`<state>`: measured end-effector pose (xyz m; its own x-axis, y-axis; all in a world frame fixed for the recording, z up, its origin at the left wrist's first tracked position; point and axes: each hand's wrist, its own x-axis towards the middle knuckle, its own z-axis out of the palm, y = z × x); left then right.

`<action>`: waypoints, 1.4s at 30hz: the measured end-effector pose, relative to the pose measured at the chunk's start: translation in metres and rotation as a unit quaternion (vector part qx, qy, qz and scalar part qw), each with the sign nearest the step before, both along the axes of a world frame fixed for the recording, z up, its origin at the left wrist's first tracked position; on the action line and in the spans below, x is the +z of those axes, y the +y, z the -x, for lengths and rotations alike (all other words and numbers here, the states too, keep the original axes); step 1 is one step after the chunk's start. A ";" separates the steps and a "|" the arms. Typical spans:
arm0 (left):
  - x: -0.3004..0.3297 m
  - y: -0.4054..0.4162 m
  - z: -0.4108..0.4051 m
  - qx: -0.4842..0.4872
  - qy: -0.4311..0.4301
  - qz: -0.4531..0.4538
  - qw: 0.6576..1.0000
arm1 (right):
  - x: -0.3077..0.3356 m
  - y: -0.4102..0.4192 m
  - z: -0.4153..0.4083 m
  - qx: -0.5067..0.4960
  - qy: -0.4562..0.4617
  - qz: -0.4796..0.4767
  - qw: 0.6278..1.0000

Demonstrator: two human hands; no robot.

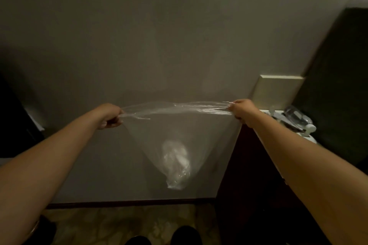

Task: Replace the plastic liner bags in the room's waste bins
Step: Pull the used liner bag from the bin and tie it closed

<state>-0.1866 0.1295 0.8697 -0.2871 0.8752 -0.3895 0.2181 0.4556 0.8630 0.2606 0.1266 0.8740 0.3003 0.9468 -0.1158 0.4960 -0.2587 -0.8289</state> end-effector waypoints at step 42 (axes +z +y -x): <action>0.076 -0.014 -0.082 -0.214 -0.146 -0.245 0.934 | 0.100 -0.024 0.163 0.261 0.066 -0.089 0.959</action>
